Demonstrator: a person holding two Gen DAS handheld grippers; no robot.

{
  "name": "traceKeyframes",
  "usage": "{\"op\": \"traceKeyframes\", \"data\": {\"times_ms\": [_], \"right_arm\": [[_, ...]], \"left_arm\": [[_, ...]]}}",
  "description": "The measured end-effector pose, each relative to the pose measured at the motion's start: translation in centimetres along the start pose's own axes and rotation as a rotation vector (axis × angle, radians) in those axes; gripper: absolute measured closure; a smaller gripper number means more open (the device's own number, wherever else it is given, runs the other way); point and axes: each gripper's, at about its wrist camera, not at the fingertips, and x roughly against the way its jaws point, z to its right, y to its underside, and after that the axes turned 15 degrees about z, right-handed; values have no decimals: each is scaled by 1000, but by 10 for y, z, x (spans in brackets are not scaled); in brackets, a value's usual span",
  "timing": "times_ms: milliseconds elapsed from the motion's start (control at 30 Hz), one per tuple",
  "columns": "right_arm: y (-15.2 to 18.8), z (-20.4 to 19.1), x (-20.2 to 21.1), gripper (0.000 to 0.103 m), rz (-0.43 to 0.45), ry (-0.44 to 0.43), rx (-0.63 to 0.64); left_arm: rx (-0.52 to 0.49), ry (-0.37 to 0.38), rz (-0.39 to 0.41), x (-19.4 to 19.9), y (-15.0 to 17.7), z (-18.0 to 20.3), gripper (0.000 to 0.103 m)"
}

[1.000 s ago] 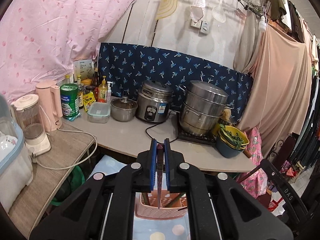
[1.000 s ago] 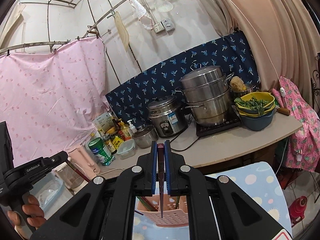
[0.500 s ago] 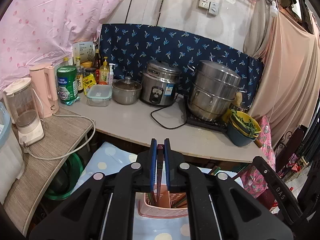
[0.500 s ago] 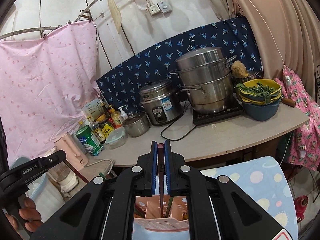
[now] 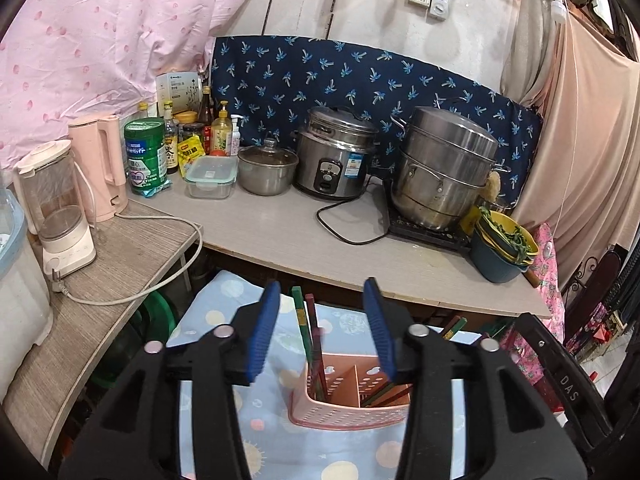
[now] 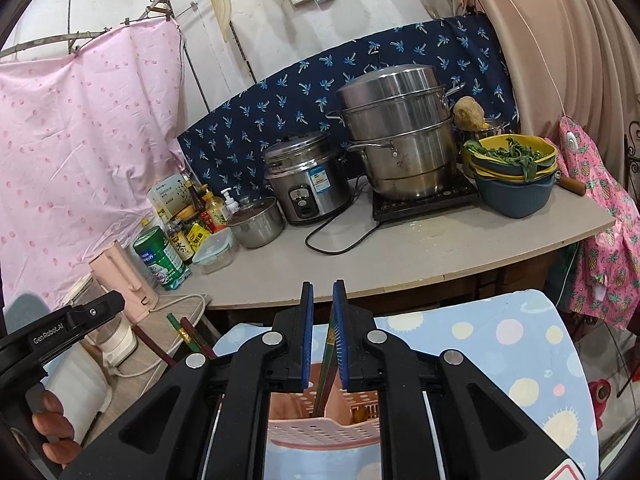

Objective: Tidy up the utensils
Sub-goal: 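Open both tools to drop the dark red chopsticks into the basket, then move both tools back down to the last two red chopsticks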

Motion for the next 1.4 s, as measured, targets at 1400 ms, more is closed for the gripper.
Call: {"op": "traceKeyframes", "data": {"times_ms": [1400], "right_arm": [[114,-24,180,66,-114,-8,193]], "left_arm": [[-103,-25,-119,141,129,-21,41]]}}
